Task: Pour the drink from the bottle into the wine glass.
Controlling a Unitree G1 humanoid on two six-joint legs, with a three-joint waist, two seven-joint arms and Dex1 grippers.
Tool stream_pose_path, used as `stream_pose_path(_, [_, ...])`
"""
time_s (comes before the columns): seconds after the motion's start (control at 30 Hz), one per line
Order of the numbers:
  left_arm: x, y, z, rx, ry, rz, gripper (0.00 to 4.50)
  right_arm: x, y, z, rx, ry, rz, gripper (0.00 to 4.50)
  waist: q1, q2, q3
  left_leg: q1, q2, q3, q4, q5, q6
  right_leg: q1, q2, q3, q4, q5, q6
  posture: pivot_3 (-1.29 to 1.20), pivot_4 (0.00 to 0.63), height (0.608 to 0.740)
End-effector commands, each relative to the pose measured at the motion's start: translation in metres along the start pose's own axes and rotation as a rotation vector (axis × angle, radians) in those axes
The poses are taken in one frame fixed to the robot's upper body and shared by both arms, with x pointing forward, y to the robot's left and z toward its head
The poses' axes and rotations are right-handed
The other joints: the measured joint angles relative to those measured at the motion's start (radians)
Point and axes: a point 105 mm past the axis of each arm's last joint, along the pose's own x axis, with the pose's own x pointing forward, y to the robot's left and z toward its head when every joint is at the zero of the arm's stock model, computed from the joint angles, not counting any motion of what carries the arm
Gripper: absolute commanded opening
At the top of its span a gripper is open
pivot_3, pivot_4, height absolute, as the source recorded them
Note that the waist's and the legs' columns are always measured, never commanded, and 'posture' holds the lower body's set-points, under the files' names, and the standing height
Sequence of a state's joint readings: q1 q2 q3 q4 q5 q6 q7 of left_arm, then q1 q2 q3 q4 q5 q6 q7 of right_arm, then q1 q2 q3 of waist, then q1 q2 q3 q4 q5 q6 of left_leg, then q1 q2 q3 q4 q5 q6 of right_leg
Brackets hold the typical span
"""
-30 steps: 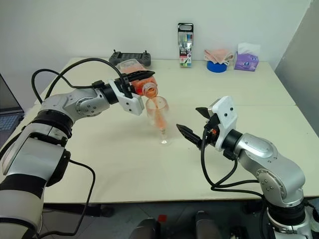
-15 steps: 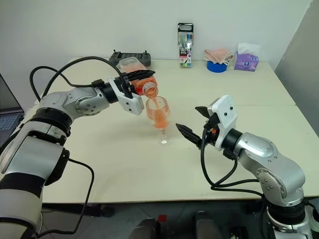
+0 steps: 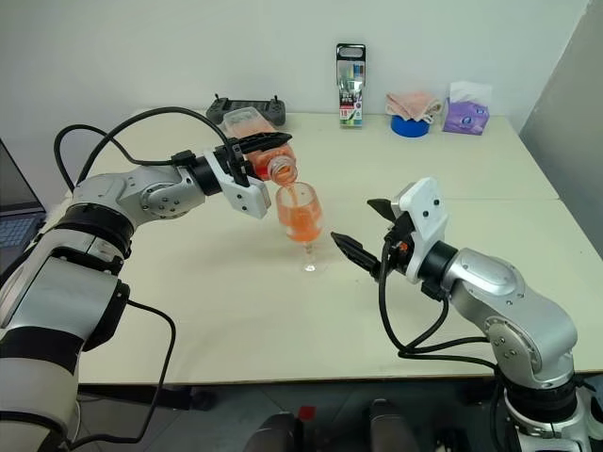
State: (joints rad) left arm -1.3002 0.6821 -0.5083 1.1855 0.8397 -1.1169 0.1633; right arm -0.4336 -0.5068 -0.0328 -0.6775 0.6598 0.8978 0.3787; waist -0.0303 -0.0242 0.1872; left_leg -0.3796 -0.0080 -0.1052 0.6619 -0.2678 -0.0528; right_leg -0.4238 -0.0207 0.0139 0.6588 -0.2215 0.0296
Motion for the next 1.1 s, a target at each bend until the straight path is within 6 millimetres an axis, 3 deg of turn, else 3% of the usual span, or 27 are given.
stream_pose_path(0.03, [0.003, 0.023, -0.002, 0.034, -0.003, 0.062, 1.69, -0.003, 0.0, 0.014, -0.037, -0.048, 0.006, 4.5, 0.0, 0.0, 0.0, 0.0, 0.0, 0.0, 0.0, 0.0, 0.0, 0.0, 0.0, 0.0, 0.0, 0.0, 0.0, 0.0, 0.15, 0.74])
stream_pose_path(0.23, [0.0, 0.026, -0.004, -0.036, 0.015, 0.097, 1.69, -0.002, 0.003, 0.016, -0.031, -0.052, 0.027, 4.5, 0.0, 0.0, 0.0, 0.0, 0.0, 0.0, 0.0, 0.0, 0.0, 0.0, 0.0, 0.0, 0.0, 0.0, 0.0, 0.0, 0.15, 0.74])
stream_pose_path(0.53, [-0.009, 0.044, -0.026, -0.56, 0.065, 0.27, 1.68, 0.006, 0.005, 0.034, -0.058, -0.078, 0.113, 4.5, -0.004, 0.0, 0.0, 0.0, 0.0, 0.0, 0.0, 0.0, 0.0, 0.0, 0.0, 0.0, 0.001, 0.003, -0.005, 0.0, 0.15, 0.74])
stream_pose_path(0.63, [-0.03, 0.046, -0.057, -0.839, 0.174, 0.424, 1.68, 0.012, -0.002, 0.054, -0.058, -0.115, 0.124, 4.5, -0.013, 0.0, 0.0, 0.001, 0.0, 0.0, 0.0, 0.0, 0.0, 0.0, 0.0, 0.001, 0.002, 0.003, -0.005, 0.0, 0.15, 0.74])
stream_pose_path(0.77, [-0.069, 0.017, -0.098, -1.127, 0.435, 0.616, 1.67, 0.025, -0.011, 0.067, -0.108, -0.094, 0.143, 4.5, -0.023, 0.0, 0.0, 0.001, 0.001, -0.001, 0.0, 0.0, 0.0, -0.001, 0.001, 0.0, 0.004, 0.003, -0.005, 0.0, 0.15, 0.74])
stream_pose_path(1.1, [-0.102, -0.037, -0.098, -1.346, 0.63, 0.745, 1.67, 0.029, 0.021, 0.072, -0.131, -0.065, 0.389, 4.5, -0.016, 0.0, 0.0, 0.0, 0.0, -0.002, 0.001, 0.0, 0.0, -0.002, 0.0, -0.001, 0.005, 0.003, -0.006, 0.0, 0.15, 0.74])
